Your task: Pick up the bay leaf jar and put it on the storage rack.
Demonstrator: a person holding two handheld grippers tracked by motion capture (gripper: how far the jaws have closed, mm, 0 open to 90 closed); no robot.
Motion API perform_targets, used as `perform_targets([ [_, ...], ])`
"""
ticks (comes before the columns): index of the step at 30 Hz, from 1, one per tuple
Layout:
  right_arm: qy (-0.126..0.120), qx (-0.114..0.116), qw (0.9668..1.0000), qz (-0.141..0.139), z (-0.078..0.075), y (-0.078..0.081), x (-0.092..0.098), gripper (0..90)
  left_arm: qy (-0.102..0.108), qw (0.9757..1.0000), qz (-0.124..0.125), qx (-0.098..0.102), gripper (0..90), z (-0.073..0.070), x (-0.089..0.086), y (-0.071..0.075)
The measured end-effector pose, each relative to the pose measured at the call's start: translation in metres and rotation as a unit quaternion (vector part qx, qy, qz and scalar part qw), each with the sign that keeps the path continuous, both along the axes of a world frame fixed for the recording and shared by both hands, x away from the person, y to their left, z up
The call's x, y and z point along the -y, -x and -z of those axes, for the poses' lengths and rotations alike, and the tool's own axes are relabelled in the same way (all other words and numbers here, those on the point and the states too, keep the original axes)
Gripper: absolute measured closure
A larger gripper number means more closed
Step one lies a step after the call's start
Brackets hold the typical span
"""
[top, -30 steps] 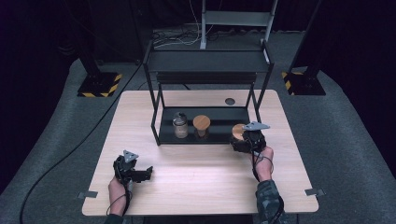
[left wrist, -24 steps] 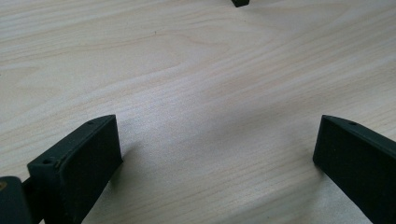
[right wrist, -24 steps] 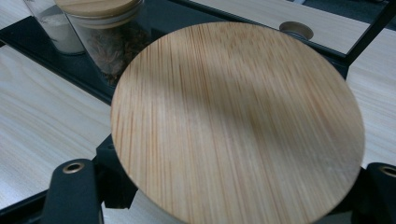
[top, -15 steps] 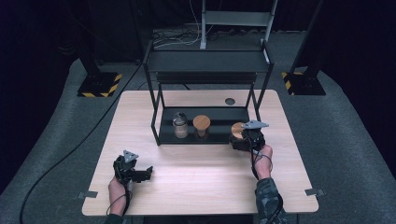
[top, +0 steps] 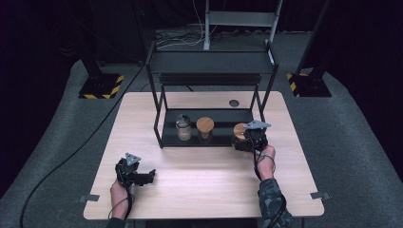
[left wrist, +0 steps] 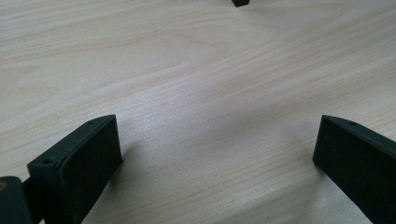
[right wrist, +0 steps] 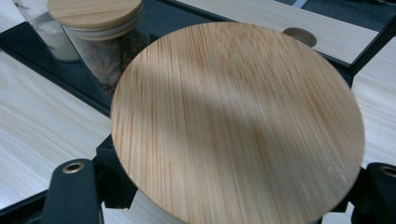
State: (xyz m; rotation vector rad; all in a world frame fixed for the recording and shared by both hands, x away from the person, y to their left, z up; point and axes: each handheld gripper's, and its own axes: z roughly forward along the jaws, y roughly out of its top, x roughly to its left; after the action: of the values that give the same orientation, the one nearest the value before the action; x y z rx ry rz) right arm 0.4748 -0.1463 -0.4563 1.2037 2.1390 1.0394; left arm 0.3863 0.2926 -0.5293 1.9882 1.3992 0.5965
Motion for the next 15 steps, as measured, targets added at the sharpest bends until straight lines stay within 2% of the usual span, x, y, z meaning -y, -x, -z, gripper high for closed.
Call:
perform_targets([
  [15, 0.002, -0.005, 1.0000, 0.000, 0.0024, -0.0068, -0.0043, 24.6, 0.000, 1.0000, 0.000, 0.000, 0.4, 0.0000, 0.0001, 0.0001],
])
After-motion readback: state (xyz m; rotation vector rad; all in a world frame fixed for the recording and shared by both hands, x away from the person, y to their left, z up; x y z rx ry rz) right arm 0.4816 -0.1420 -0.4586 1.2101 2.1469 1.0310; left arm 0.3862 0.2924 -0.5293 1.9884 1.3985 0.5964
